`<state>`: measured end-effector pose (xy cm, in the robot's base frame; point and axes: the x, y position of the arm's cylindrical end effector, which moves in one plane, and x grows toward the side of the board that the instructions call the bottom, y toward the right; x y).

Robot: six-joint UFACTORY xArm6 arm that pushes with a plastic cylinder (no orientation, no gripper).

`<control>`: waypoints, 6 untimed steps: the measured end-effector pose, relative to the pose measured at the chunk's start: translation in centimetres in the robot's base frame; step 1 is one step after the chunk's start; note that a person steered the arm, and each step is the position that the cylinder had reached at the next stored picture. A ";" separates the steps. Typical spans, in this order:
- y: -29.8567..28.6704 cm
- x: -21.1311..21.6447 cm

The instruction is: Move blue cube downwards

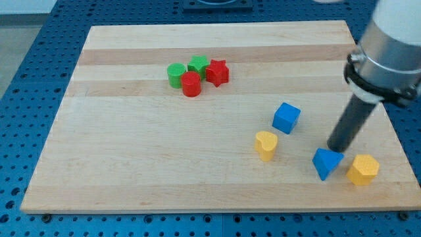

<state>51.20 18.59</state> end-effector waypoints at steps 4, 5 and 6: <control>-5.7 -9.9; -9.3 -7.9; -9.0 -6.0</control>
